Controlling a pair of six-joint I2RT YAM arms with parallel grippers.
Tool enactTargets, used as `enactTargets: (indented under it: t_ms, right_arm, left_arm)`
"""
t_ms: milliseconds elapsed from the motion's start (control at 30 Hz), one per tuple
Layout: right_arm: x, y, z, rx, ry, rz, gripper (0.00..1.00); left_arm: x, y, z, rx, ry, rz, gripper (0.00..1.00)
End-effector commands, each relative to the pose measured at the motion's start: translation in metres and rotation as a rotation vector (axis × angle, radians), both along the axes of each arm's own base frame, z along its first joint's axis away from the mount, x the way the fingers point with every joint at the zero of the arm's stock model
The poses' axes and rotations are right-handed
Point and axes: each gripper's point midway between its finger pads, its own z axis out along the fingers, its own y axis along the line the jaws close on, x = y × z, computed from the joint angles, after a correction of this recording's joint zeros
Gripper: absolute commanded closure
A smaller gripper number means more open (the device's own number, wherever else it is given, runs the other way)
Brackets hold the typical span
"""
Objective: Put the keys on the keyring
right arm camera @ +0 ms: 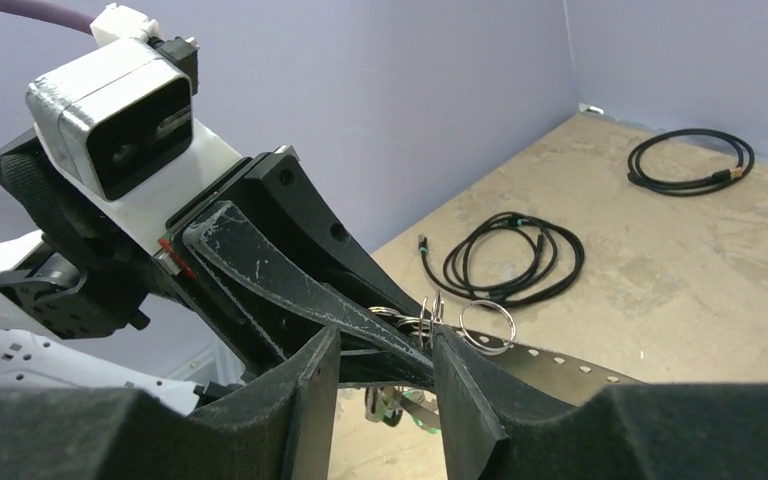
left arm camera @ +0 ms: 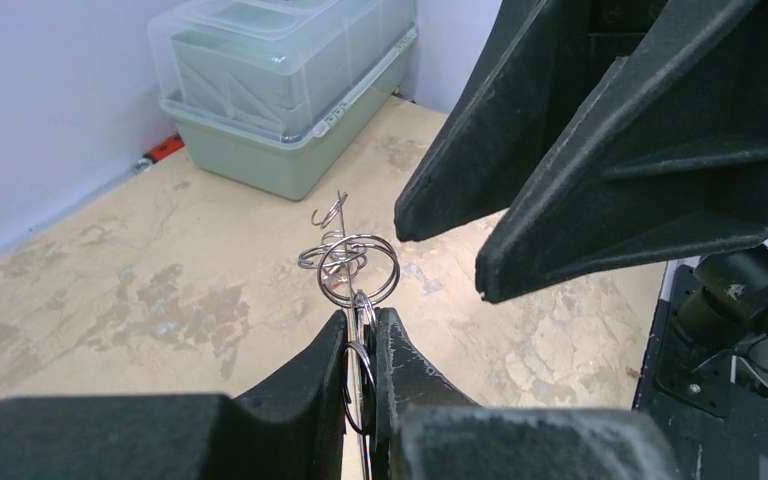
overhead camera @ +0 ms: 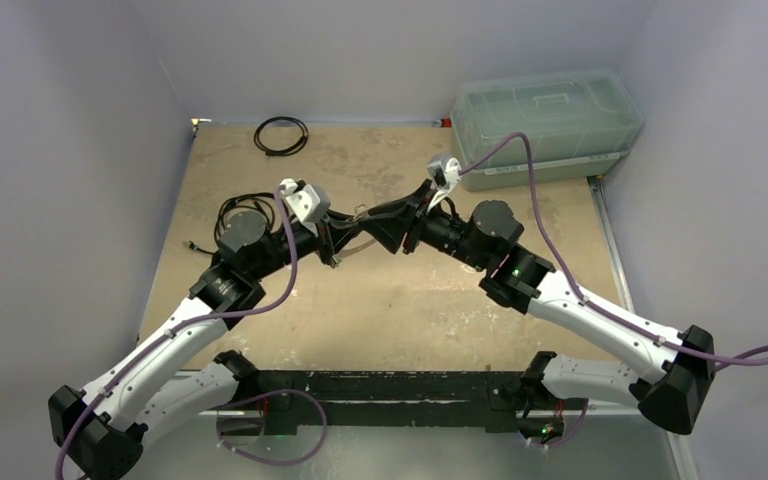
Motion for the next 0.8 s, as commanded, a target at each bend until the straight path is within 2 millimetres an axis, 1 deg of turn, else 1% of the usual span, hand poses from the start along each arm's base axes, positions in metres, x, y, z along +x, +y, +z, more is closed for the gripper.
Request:
enactTargets:
  t_ms: [0, 100, 167, 267, 333, 633, 767]
  right_arm:
    - [0.009, -0.002, 0.01, 0.003, -0.044, -0.047, 0.59]
    - [0.016, -0.002, 0.005, 0.0, -0.02, -0.078, 0.6]
    - [0.017, -0.001, 0.006, 0.005, -0.014, -0.082, 0.62]
    - [0.02, 0.002, 0.003, -0.004, 0.003, -0.082, 0.65]
    - [0.021, 0.007, 0.0, -0.012, 0.015, -0.074, 0.66]
    - [0.019, 0.024, 0.001, -0.005, 0.016, -0.029, 0.64]
    - [0.019, 0.027, 0.006, 0.005, 0.004, -0.025, 0.64]
  left_arm:
    - [0.002, 0.007, 0.026, -0.119, -0.029, 0.042, 1.0]
    - [0.005, 0.011, 0.026, -0.152, -0.009, 0.051, 1.0]
    - [0.007, 0.015, 0.026, -0.171, 0.006, 0.061, 1.0]
    - [0.012, 0.019, 0.022, -0.186, 0.039, 0.075, 1.0]
    - [0.015, 0.021, 0.02, -0.19, 0.054, 0.079, 1.0]
    - [0.015, 0.02, 0.013, -0.181, 0.092, 0.067, 1.0]
    - [0.014, 0.019, 0.012, -0.175, 0.101, 0.056, 1.0]
